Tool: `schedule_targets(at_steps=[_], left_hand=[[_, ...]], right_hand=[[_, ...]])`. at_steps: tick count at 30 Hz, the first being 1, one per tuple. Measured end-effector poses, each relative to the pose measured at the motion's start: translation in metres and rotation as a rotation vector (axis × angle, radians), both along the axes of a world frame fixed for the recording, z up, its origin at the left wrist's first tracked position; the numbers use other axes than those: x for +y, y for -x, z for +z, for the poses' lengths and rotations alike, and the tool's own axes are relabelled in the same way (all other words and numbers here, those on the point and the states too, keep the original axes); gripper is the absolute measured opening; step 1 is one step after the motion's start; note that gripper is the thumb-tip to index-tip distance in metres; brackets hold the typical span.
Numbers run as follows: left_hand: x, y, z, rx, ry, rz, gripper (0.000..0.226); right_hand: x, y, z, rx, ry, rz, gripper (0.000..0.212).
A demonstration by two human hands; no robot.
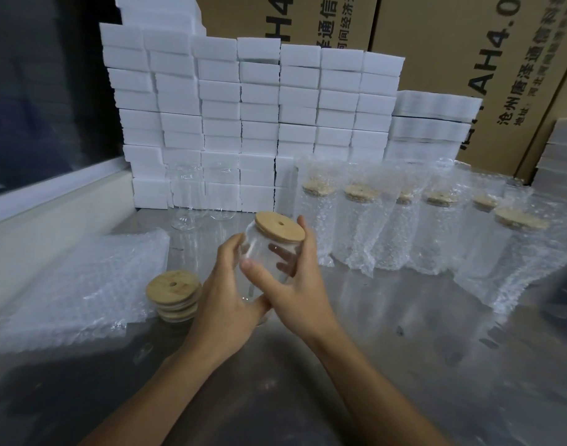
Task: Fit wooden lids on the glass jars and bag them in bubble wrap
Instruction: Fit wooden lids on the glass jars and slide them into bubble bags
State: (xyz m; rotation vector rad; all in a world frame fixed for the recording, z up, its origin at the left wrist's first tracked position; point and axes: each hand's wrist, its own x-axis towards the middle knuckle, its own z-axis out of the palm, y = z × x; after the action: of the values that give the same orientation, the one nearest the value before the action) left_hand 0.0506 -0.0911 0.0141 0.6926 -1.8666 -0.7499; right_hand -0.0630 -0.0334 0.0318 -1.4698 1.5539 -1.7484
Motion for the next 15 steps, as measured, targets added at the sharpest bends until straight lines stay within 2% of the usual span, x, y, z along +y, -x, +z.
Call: schedule_targets(at_steps=[2, 7, 10, 12, 15], left_hand=[[-0.004, 0.003, -0.003, 0.035, -0.056, 0.015, 0.091], [-0.008, 0.000, 0.000, -0.018, -0.140, -0.060, 0.093], [-0.017, -0.017, 0.015, -0.096, -0.022, -0.102, 0.081], [-0.024, -0.031, 0.028, -0.053, 0.067, -0.003, 0.060], [-0.041, -0.053, 0.038, 0.093, 0.092, 0.384, 0.036]], right_hand=[[-0.003, -0.001, -0.006, 0.019, -0.019, 0.014, 0.079], [-0.006, 0.005, -0.011, 0.006, -0.049, -0.017, 0.078], [-0.007, 0.012, -0.015, -0.022, -0.081, -0.050, 0.080], [-0.006, 0.016, -0.017, -0.019, -0.126, -0.081, 0.082], [-0.006, 0.024, -0.021, -0.014, -0.190, -0.123, 0.085]])
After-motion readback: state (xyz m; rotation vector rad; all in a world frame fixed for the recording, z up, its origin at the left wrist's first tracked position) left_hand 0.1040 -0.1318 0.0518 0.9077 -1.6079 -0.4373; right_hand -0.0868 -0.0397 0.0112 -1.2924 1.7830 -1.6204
